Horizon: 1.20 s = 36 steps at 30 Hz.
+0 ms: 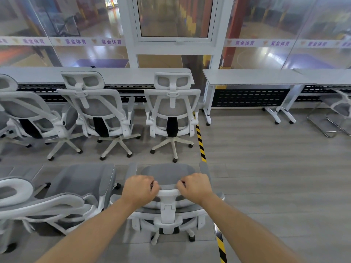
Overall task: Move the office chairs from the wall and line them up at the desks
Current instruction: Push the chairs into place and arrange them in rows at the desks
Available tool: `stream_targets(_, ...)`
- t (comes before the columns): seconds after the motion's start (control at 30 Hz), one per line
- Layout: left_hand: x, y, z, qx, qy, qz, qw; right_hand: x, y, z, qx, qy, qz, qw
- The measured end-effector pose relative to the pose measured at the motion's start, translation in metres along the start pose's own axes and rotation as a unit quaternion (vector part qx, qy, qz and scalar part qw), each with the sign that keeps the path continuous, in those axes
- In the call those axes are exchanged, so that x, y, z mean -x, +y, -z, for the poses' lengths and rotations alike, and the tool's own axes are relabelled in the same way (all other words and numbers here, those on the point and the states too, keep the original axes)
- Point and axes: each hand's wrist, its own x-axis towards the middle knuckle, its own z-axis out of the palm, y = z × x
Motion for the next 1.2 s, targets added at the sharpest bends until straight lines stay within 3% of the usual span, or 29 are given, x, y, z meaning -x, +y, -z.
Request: stream_targets(1.2, -0.011, -0.017, 0.000, 0.013, -0.002, -0.008, 1.000, -0.009, -0.012, 0.000, -0.008, -0.013, -0.020, 1.000)
